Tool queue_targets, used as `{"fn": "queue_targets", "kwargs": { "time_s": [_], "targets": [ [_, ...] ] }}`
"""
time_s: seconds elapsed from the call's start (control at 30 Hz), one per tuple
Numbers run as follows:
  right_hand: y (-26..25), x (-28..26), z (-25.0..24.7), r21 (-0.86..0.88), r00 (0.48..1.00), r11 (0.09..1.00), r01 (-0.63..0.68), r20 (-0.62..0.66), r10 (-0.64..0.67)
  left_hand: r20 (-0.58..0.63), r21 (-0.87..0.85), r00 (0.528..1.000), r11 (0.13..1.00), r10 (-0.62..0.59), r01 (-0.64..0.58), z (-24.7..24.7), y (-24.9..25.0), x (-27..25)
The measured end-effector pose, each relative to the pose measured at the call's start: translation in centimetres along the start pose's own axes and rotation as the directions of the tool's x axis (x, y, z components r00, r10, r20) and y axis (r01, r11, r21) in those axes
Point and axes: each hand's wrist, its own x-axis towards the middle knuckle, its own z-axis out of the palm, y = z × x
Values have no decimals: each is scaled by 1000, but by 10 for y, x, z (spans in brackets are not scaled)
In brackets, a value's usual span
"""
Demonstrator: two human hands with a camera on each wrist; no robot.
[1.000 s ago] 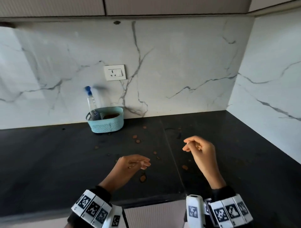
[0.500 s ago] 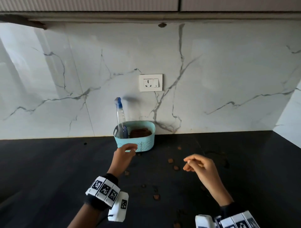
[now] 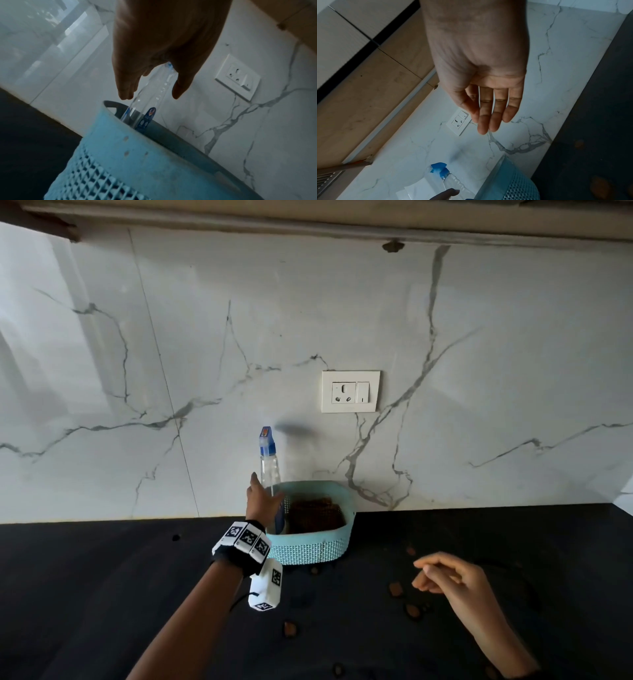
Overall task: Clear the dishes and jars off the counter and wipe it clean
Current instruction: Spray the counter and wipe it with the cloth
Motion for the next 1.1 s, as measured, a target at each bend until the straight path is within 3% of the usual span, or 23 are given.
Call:
{"fn": "queue_targets", "kwargs": {
  "time_s": [0.2,0.3,0.43,0.57,0.7,0.83,0.97,1.03,1.1],
  "targets": [
    [5,10,2,-25,996,996,-82,23,82,-18,-41,998,997,-59,58,12,-10,31],
    [6,7,-1,-21,992,992,-127,22,128,-40,-129,999,991,-33,27,9,-12,35],
    [0,-1,-6,-25,989,989,-144,14,144,-4,-265,988,953,152,-147,-1,12,28],
    [-16,-6,-15,-4,996,996,-87,-30,87,137,-453,908,840,396,-298,-15,65,-12],
    [-49,-17,-21,85,995,995,44,-98,-36,319,-587,771,754,551,-296,-17,106,-69],
    [-77,-33,-41,122,971,980,158,-201,-132,560,-639,636,765,531,-76,21,111,-112],
    [-93,-48,-60,360,956,909,208,-273,-111,742,-539,391,832,545,-136,75,107,-161],
    [-95,-59,-74,557,963,814,164,-269,-10,810,-515,200,832,552,-208,101,111,-193],
    [-95,-79,-90,614,967,781,111,-247,56,841,-519,38,824,540,-227,120,113,-220]
  ]
}}
